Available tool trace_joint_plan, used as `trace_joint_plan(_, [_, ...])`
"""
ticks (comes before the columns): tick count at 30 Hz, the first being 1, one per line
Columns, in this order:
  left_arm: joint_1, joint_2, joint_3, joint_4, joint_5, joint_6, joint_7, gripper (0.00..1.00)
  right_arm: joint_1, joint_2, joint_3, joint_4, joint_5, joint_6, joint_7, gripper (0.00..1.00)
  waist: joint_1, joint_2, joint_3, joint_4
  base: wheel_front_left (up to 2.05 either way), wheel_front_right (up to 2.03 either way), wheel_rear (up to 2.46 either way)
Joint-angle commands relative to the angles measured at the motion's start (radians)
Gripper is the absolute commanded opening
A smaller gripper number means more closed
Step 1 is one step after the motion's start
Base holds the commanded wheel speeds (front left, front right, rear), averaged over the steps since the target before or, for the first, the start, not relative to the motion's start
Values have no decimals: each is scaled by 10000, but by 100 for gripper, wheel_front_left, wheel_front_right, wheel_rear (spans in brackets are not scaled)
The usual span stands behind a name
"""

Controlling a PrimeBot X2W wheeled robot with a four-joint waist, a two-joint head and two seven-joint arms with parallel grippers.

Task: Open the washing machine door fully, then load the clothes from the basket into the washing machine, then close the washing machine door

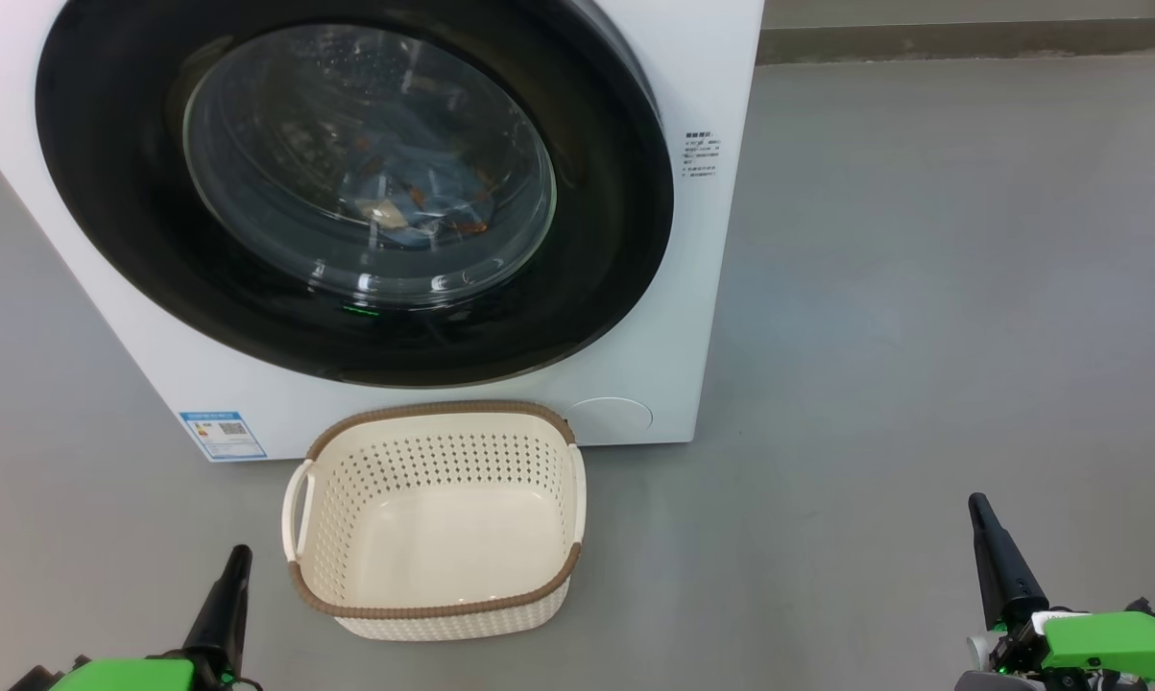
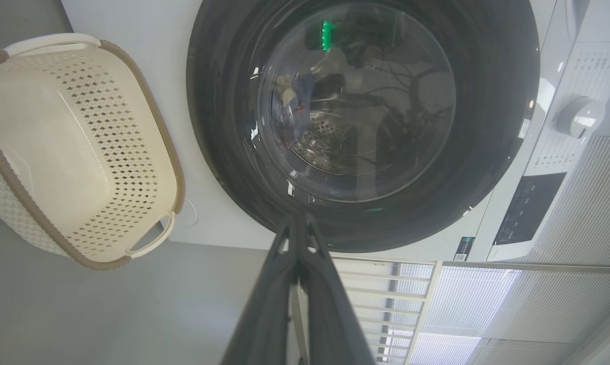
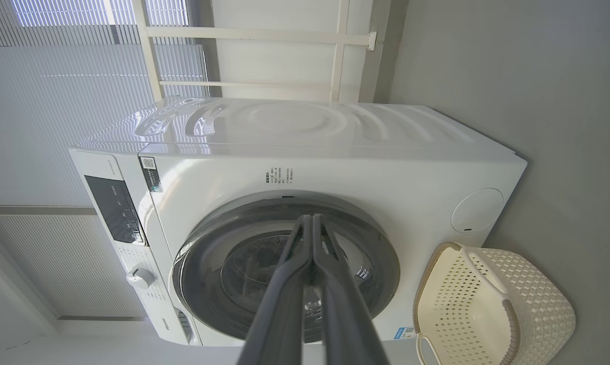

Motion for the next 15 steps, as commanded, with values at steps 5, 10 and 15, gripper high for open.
trace_joint_plan(5, [-406,106,359,-264,-23,-27,52,0,-411,-45,242,-297,110,-11,77,0,0,0,0,0,0,0,0])
trace_joint_plan(10, [-406,105,361,-264,-22,-27,54,0,-411,-45,242,-297,111,-11,77,0,0,0,0,0,0,0,0])
trace_joint_plan(15, [-406,104,362,-264,-20,-27,55,0,-411,-45,242,-297,111,-11,76,0,0,0,0,0,0,0,0])
